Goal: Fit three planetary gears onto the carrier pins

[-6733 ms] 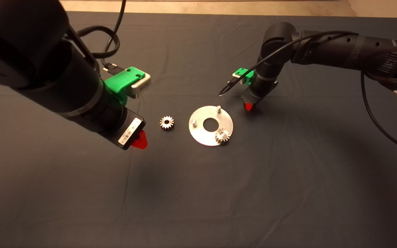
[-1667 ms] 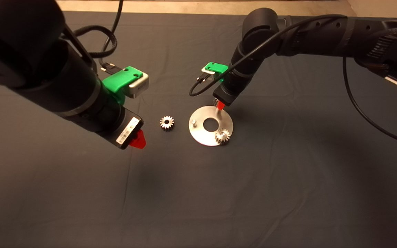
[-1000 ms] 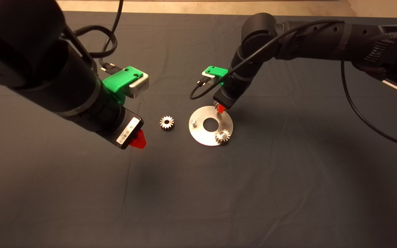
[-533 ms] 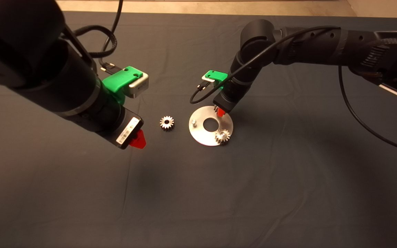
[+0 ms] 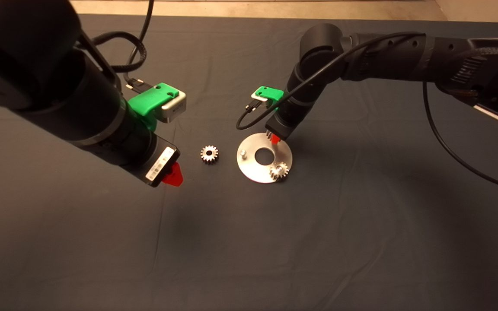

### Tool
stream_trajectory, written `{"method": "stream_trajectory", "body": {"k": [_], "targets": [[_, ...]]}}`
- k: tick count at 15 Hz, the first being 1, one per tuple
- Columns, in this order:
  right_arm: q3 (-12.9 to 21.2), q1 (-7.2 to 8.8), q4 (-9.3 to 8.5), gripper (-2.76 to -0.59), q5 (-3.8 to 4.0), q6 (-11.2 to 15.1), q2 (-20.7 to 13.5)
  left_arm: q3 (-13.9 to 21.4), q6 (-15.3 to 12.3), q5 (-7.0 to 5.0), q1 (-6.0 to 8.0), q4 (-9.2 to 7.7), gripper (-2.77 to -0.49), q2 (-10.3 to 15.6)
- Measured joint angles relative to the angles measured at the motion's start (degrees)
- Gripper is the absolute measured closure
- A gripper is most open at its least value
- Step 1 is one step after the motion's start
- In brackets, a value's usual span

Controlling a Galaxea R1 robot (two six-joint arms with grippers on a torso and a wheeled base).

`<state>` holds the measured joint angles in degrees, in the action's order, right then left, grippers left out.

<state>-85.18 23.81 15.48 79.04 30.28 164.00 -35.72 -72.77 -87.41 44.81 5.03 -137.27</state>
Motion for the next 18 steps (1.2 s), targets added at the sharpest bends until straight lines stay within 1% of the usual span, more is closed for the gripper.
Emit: {"method": "stream_trajectory", "body": {"k": [1, 4, 5, 7, 9, 11, 17, 18], "targets": [[0.0, 0.0, -0.02, -0.92, -0.19, 0.0, 0.02, 0.0, 0.0, 0.0, -0.02, -0.02, -2.17, 0.02], [0.0, 0.0, 0.11, -0.92, -0.02, -0.02, -0.02, 0.0, 0.0, 0.0, -0.02, 0.0, -2.17, 0.21], [0.0, 0.0, 0.28, -0.92, -0.09, -0.01, 0.0, 0.0, 0.0, 0.0, -0.02, -0.02, -2.17, 0.24], [0.0, 0.0, 1.23, -0.92, -0.05, 0.0, -0.02, 0.0, 0.0, 0.0, -0.02, -0.02, -2.17, 0.33], [0.0, 0.0, 2.73, -0.92, -0.07, 0.0, 0.0, 0.0, 0.0, 0.0, 0.0, -0.02, -2.17, 0.31], [0.0, 0.0, 3.58, -0.92, -0.05, -0.01, -0.01, 0.0, 0.0, 0.0, -0.02, -0.02, -2.17, 0.33], [0.0, 0.0, 4.13, -0.92, -0.05, 0.0, 0.02, 0.0, 0.0, 0.0, -0.01, -0.02, -2.17, 0.33], [0.0, 0.0, 4.62, -0.92, -0.02, 0.0, 0.08, 0.0, 0.0, 0.0, -0.02, -0.02, -2.17, 0.33]]}}
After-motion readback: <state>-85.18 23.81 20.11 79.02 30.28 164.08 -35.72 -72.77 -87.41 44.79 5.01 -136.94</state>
